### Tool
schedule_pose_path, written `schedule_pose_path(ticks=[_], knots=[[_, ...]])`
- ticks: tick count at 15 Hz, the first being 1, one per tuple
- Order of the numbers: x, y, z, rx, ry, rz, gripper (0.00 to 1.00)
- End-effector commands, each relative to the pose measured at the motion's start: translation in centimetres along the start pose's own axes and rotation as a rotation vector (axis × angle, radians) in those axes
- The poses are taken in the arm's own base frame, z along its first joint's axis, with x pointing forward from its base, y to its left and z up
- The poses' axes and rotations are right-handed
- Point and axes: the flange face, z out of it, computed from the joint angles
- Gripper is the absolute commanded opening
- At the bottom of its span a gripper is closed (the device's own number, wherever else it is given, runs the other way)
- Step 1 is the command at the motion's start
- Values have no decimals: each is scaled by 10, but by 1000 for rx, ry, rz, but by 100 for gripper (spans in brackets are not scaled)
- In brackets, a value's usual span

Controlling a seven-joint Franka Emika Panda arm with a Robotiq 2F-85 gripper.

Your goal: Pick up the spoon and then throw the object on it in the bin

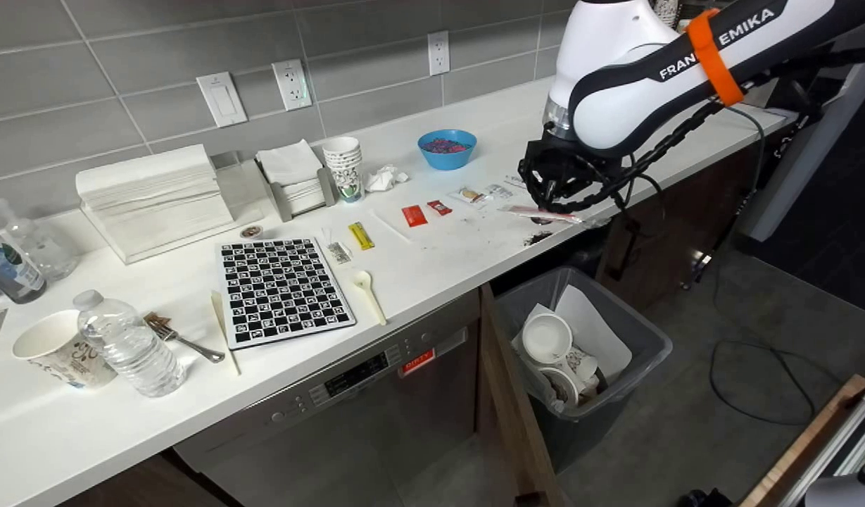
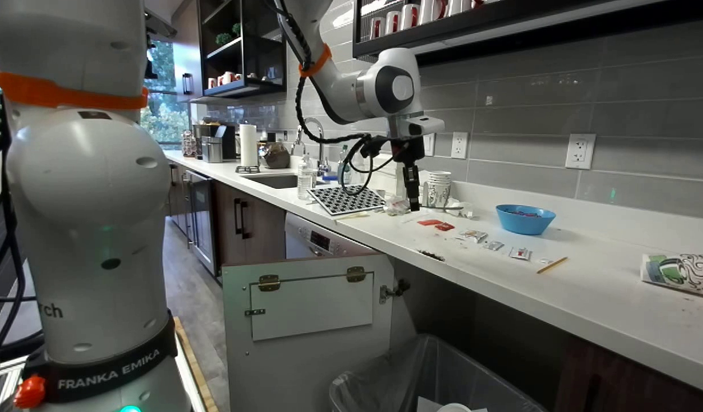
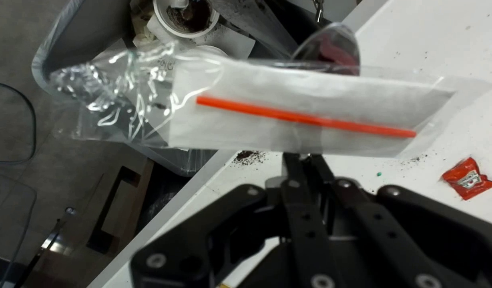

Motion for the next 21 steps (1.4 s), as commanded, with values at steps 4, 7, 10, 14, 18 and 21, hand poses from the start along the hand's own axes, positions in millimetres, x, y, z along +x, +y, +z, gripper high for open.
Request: schedule_pose_path(ticks=[4,7,10,14,18,21], knots=[[-20,21,-16,47,63,20,2],[-23,29,-22,64,74,27,2],[-23,36,-27,76,83,31,2],[-18,32,-27,64,62,25,9],[-18,32,-28,66,63,25,9],[-18,33,-28,65,63,26,9]])
